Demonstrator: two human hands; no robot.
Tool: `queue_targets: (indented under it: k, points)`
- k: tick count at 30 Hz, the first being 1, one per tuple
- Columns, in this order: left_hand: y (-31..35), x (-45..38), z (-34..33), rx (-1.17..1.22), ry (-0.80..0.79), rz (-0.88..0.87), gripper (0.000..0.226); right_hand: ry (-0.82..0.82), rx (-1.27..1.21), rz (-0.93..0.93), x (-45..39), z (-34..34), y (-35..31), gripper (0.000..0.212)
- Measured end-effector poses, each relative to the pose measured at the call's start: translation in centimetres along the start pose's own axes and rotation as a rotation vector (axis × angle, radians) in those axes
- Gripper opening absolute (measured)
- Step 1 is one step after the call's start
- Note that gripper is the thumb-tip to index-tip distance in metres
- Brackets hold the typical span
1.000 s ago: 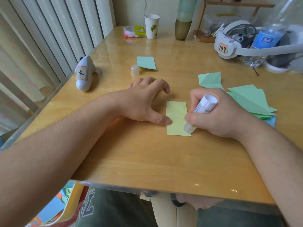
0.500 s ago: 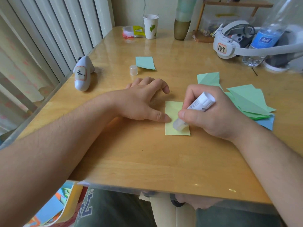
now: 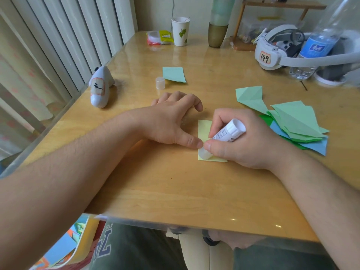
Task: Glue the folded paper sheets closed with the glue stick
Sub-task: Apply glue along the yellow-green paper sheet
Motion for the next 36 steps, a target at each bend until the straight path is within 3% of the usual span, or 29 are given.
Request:
queue_targets:
  k: [11,18,24,29,36]
  points:
    - [0.0,0.0,0.0,0.003,0.003,-0.018,0.091,-0.033,0.082,-0.06,0.6,1.6,1.2,0.026]
    - [0.1,0.0,0.1,0.003,0.008,-0.027,0.087,0.001,0.057,0.004,0.3,2.0,1.2,0.026]
    - [0.0,0.0,0.1,0.008,0.014,-0.031,0.087,0.19,-0.161,0.105,0.1,4.9,1.1,0.03]
    - [-0.1,-0.3,0.2,-0.065,0.024,-0.01,0.093,0.348,-0.192,-0.023,-0.5,6.2,2.9,0.017]
    - [-0.9,-0.4,0.2,-0.114,0.027,0.023,0.101,0.203,0.041,-0.124,-3.2,4.9,1.3,0.018]
Point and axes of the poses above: each hand's wrist, its own x-axis away from the middle knuckle, its own z-axis out of the back of the hand, y = z × x, the point moved 9 cm from there along -x, towards the middle knuckle, and after that the axes turned 5 degrees about x, right-handed, at the moved point
